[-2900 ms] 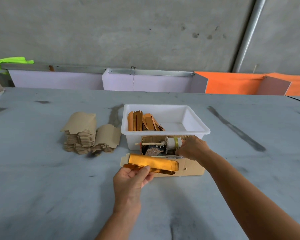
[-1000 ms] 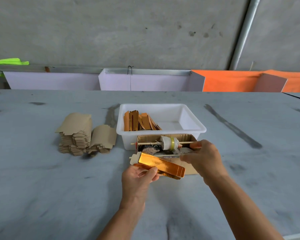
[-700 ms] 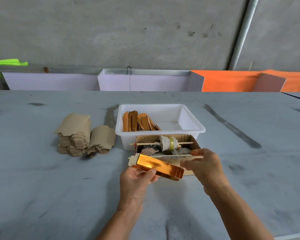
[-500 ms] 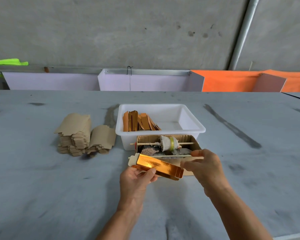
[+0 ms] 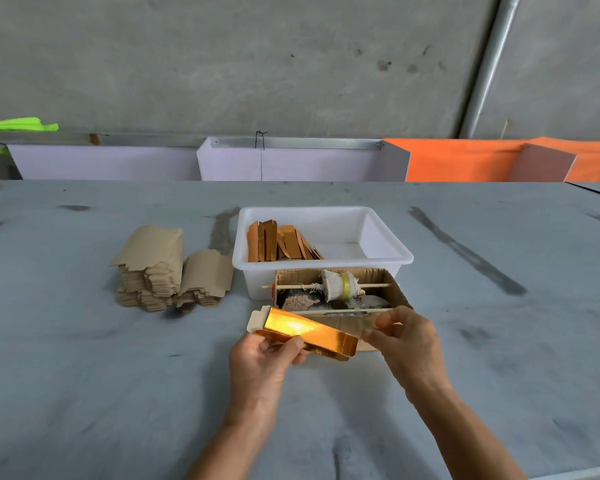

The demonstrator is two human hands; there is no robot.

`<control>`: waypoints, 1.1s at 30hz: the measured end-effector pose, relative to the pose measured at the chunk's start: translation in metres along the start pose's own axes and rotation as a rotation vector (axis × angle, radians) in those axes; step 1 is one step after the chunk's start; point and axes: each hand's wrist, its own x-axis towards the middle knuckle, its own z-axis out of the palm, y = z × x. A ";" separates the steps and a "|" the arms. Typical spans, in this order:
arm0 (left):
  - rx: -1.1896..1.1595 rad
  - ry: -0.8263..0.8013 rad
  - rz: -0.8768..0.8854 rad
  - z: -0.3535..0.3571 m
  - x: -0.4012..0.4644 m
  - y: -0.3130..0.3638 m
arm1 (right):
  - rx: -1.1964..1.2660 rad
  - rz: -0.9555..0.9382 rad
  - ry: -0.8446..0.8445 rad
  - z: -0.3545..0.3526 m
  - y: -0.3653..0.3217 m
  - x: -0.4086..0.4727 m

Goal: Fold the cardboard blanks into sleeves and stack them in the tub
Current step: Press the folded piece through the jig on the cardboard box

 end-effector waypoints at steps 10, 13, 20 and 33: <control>-0.024 0.121 0.002 0.001 0.001 0.000 | 0.003 -0.023 0.049 0.000 0.010 0.002; -0.067 0.147 -0.004 0.005 -0.003 0.004 | 0.070 -0.053 0.072 -0.004 0.007 -0.006; -0.182 0.176 -0.050 0.020 -0.016 0.009 | 0.275 -0.099 -0.087 0.001 -0.012 -0.035; -0.266 0.131 -0.154 0.017 -0.021 0.011 | 0.248 -0.146 -0.175 0.017 -0.025 -0.048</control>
